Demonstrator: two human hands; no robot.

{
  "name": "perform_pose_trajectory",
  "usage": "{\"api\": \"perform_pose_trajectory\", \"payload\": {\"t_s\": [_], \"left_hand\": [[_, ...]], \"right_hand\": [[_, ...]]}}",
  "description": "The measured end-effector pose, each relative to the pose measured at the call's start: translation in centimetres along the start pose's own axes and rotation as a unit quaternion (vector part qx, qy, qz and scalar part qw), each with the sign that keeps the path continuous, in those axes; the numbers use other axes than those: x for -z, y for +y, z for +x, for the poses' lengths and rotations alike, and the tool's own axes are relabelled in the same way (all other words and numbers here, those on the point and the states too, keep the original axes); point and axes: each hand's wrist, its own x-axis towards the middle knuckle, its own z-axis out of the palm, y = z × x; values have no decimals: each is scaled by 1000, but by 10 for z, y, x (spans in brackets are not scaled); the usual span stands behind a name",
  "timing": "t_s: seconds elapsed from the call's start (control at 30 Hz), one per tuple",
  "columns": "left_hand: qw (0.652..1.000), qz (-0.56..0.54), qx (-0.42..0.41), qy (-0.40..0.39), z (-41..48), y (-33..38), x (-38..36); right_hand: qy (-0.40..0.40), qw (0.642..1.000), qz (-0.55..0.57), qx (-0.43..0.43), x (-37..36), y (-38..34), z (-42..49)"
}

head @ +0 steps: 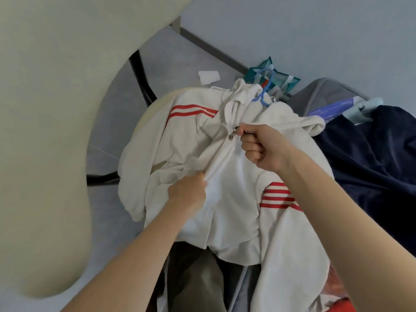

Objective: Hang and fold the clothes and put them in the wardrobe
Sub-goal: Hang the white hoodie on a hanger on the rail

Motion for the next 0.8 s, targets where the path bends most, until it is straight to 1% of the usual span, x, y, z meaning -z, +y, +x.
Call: {"api": "perform_pose_trajectory", "payload": {"t_s": [0.1, 0.23, 0.3, 0.4, 0.43, 0.47, 0.57, 0.63, 0.73, 0.8], "left_hand": [[999, 7, 19, -25, 9, 1, 3], [997, 17, 32, -67, 12, 2, 1], [994, 23, 40, -97, 11, 0, -1], [985, 45, 65, -155, 1, -13, -6], [982, 59, 69, -166, -4, -19, -11], [981, 73, 71, -162, -8, -24, -16], [982, 126, 75, -122, -8, -24, -19], [988, 110, 61, -86, 2, -11, -11], [997, 73, 10, 27, 25, 24, 11], [992, 58, -23, 108, 41, 50, 22]], "right_hand": [[-3, 1000, 0, 3, 5, -19, 9], [-12, 1000, 19, -16, 16, -28, 19], [-10, 998, 53, -32, 22, -30, 22], [-5, 986, 168, -22, 40, -51, 26], [-8, 984, 179, -12, 45, -61, 27], [-18, 986, 164, -4, 48, -69, 27], [-66, 994, 89, 3, 43, -78, 28], [-76, 996, 56, -4, 36, -72, 31], [-41, 999, -26, -9, 35, -63, 38], [-1, 993, -114, -16, 39, -57, 41]]}}
